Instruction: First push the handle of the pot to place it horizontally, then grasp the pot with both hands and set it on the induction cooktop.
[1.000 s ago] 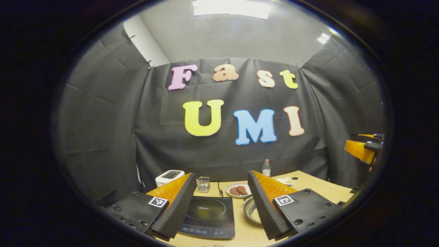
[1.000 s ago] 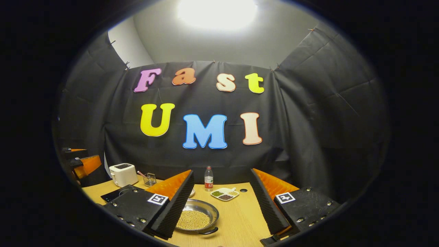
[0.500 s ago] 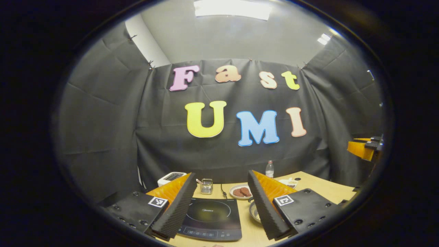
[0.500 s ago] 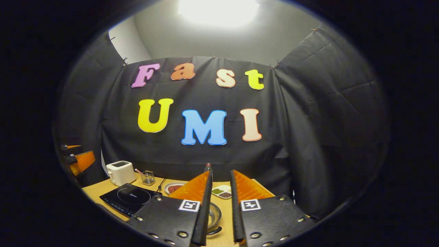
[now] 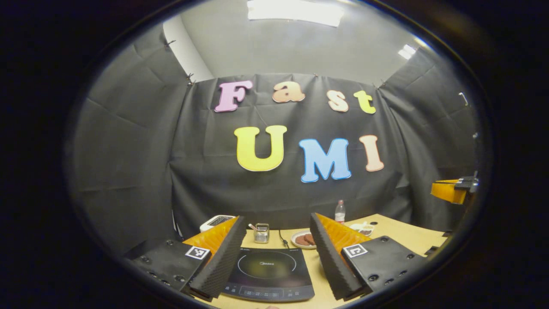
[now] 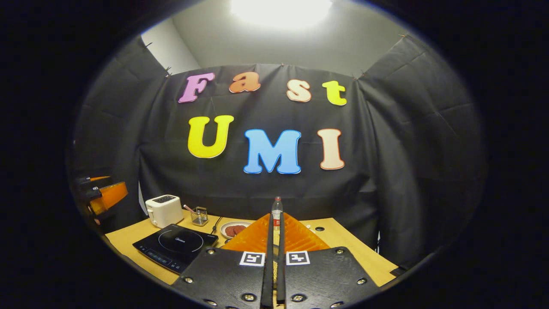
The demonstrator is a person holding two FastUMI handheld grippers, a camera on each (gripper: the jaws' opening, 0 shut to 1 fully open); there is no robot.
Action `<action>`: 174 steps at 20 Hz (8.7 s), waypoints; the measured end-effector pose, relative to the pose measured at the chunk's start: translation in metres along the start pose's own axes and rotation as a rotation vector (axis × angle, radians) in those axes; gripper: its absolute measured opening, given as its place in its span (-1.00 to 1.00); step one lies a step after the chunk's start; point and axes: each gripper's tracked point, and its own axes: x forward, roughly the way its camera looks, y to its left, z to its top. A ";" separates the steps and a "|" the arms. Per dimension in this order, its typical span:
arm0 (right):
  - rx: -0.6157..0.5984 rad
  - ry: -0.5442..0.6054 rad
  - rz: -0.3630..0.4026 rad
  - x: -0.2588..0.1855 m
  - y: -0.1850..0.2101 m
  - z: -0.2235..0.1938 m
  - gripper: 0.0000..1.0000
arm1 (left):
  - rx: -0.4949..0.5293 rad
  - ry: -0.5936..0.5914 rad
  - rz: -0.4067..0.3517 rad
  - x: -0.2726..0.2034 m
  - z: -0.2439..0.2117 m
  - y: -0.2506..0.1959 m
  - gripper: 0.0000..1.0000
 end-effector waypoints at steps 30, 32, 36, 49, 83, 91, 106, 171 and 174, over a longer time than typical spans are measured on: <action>-0.128 0.588 0.587 0.027 0.055 -0.212 -0.92 | 0.030 0.086 0.165 0.063 -0.035 -0.036 1.00; -0.145 0.631 0.622 0.022 0.054 -0.226 -0.92 | 0.026 0.095 0.170 0.067 -0.038 -0.043 1.00; -0.150 0.726 0.670 0.012 0.049 -0.252 -0.92 | 0.040 0.107 0.170 0.076 -0.043 -0.056 0.89; -0.107 0.842 0.670 0.019 0.022 -0.281 -0.94 | 0.059 0.111 0.158 0.103 -0.045 -0.094 1.00; 0.092 0.837 0.366 0.136 -0.061 -0.286 -0.94 | 0.071 0.185 0.249 0.105 -0.073 -0.085 1.00; 0.124 0.768 0.299 0.168 -0.073 -0.283 -0.94 | 0.079 0.225 0.251 0.101 -0.088 -0.087 1.00; 0.176 0.495 0.163 0.175 -0.104 -0.199 0.99 | 0.027 0.302 0.095 0.152 -0.138 -0.112 0.95; 0.180 0.754 0.078 0.220 -0.099 -0.288 -0.09 | -0.063 0.820 -0.108 0.245 -0.351 -0.180 0.24; 0.189 0.768 0.079 0.216 -0.102 -0.289 -0.10 | -0.046 0.805 -0.103 0.245 -0.345 -0.182 0.24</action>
